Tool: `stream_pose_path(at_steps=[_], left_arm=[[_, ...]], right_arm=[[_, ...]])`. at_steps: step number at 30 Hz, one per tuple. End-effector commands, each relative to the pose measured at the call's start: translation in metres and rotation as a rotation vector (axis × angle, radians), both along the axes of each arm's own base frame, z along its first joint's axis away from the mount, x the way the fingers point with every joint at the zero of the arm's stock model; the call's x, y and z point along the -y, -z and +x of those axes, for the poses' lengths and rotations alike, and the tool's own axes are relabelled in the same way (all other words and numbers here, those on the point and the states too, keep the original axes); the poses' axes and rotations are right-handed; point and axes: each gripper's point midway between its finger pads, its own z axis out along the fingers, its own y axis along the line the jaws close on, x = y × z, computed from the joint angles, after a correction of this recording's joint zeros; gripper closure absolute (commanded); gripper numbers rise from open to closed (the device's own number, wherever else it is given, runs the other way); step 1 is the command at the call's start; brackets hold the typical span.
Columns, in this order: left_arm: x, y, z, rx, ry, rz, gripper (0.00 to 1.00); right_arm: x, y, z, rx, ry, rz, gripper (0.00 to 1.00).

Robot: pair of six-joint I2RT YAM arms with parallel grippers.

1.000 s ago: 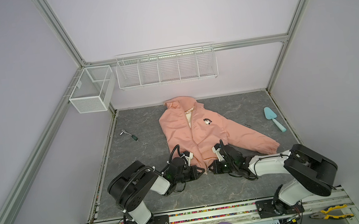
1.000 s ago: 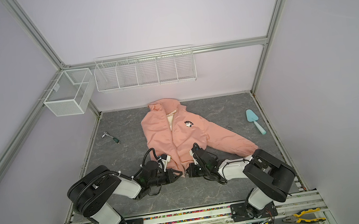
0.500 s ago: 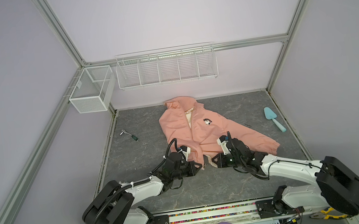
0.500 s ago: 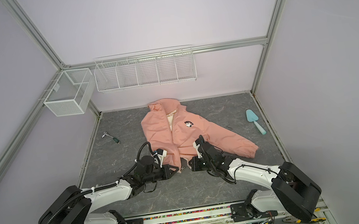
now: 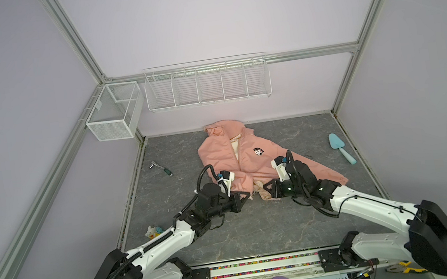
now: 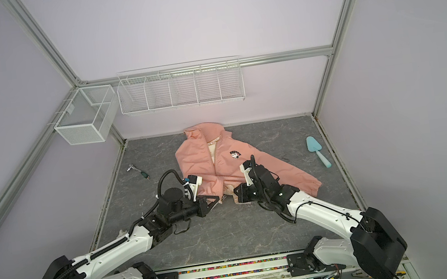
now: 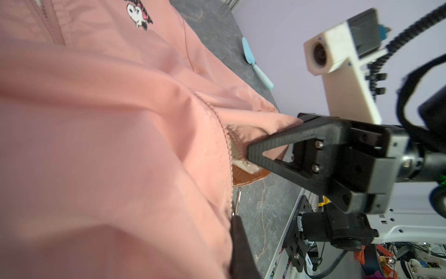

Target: Zip up the jacket

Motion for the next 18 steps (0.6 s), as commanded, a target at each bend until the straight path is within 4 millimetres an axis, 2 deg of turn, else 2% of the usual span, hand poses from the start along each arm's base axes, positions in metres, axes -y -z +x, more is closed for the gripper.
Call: stream_pose_path(at_steps=[1,7,15,18], left_arm=[[0.004,-0.051,0.002,0.143,0.022,-0.097,1.00],[0.010,-0.076,0.002,0.178,0.050,-0.144,1.00],[0.029,-0.097,0.007,0.194,0.109,-0.206,1.00],[0.031,-0.103,0.009,0.211,0.107,-0.233,1.00]], right_arm=[[-0.001,-0.023,0.003,0.051,-0.036,0.021,0.94],[-0.001,-0.046,0.006,0.109,-0.078,0.037,0.94],[0.006,-0.068,0.013,0.145,-0.082,0.061,0.94],[0.007,-0.076,0.014,0.155,-0.087,0.081,0.94]])
